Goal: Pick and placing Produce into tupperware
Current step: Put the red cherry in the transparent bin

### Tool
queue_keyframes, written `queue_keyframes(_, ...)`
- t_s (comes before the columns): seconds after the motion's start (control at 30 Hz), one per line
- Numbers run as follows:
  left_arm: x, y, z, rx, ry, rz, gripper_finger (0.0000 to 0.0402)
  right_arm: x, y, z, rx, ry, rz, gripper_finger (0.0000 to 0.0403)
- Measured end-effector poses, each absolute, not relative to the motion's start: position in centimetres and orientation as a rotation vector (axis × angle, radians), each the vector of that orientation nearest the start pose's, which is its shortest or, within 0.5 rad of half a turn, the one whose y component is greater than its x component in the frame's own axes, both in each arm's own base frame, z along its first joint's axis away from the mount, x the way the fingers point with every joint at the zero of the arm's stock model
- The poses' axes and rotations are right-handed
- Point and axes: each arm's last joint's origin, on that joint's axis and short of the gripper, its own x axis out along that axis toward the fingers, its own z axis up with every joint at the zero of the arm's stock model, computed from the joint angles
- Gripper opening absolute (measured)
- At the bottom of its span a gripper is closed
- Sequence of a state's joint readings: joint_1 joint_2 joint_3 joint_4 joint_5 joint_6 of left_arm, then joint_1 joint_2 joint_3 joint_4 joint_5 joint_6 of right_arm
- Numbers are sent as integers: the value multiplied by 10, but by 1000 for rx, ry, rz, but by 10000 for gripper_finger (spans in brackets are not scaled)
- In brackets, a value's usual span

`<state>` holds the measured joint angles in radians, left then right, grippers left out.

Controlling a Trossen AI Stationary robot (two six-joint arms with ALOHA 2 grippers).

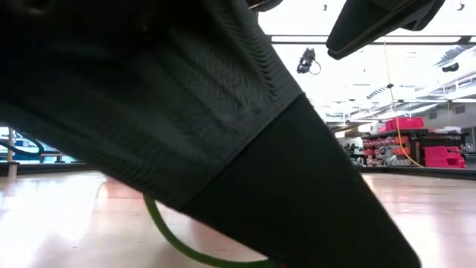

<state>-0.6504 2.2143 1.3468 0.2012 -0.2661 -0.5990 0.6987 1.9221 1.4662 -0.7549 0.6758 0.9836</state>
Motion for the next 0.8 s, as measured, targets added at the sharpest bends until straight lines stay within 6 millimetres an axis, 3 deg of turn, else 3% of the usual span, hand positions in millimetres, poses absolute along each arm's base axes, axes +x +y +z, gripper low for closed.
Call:
queue_keyframes(0.4,372,-268,117,-313,660,-169,96,310,236,213,145,813,-414,84)
queue_keyframes(0.6,372,-257,150,-307,632,-165,99,309,236,213,145,816,-413,83)
queue_keyframes(0.8,355,-222,196,-214,735,-6,95,306,241,211,194,879,-369,83)
